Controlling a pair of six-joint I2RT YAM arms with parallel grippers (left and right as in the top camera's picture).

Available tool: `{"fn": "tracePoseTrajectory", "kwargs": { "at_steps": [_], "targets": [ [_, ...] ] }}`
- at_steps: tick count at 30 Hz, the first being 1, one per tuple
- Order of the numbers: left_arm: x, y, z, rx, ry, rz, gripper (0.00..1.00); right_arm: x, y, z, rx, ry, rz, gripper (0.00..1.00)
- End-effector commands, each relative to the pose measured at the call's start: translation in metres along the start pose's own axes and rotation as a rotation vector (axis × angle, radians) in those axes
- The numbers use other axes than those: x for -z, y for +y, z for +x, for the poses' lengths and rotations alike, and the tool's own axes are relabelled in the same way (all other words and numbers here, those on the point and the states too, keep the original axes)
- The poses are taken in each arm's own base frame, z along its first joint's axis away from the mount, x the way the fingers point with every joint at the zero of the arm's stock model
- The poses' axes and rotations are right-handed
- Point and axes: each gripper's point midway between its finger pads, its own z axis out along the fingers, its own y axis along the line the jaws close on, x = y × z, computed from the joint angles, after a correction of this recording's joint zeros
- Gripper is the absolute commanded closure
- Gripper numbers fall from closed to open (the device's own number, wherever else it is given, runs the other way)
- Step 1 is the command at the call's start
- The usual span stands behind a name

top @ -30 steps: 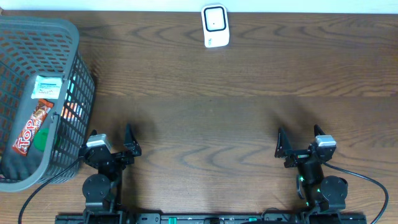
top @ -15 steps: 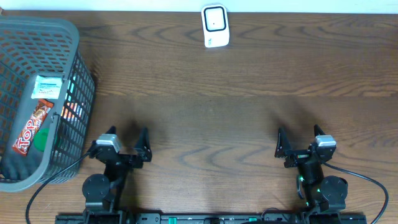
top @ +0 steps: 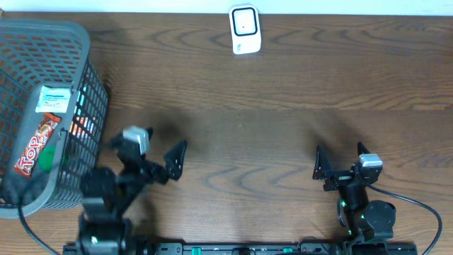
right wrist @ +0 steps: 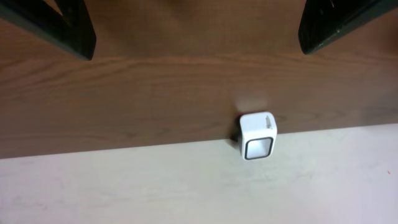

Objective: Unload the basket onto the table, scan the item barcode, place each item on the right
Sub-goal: 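Reach the left gripper into the basket toward the green-lidded jar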

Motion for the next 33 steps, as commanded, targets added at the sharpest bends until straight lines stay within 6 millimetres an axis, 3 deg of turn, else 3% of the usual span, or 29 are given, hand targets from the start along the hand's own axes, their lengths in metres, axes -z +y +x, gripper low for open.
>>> {"fn": "tracePoseTrajectory", "kwargs": {
  "at_steps": [1,7,13,16,22,25,29,33],
  "targets": [
    [-0.013,-0.013,-0.045,-0.033,0.013,0.062,0.02,0.0,0.0,0.001,-0.011,0.001,-0.001,0.01],
    [-0.029,-0.019,-0.11,0.032,0.115,0.044,0.02,0.0,0.0,0.001,-0.011,0.001,-0.001,0.01],
    [-0.044,-0.006,-0.118,0.059,0.184,0.0,0.02,0.0,0.0,0.001,-0.011,0.001,-0.001,0.01],
    [-0.038,-0.006,-0.136,0.045,0.146,-0.014,0.02,0.0,0.0,0.001,-0.011,0.001,-0.001,0.01],
    [0.01,0.018,-0.215,0.11,0.006,-0.171,0.02,0.0,0.0,0.001,-0.011,0.001,-0.001,0.01],
    [0.048,0.062,-0.243,0.26,-0.052,-0.393,0.02,0.0,0.0,0.001,-0.011,0.001,-0.001,0.01],
    [0.1,0.126,-0.244,0.457,-0.088,-0.698,0.02,0.0,0.0,0.001,-0.011,0.001,-0.001,0.01],
    [0.127,0.168,-0.21,0.601,-0.022,-0.864,0.02,0.0,0.0,0.001,-0.011,0.001,-0.001,0.01]
  ]
}}
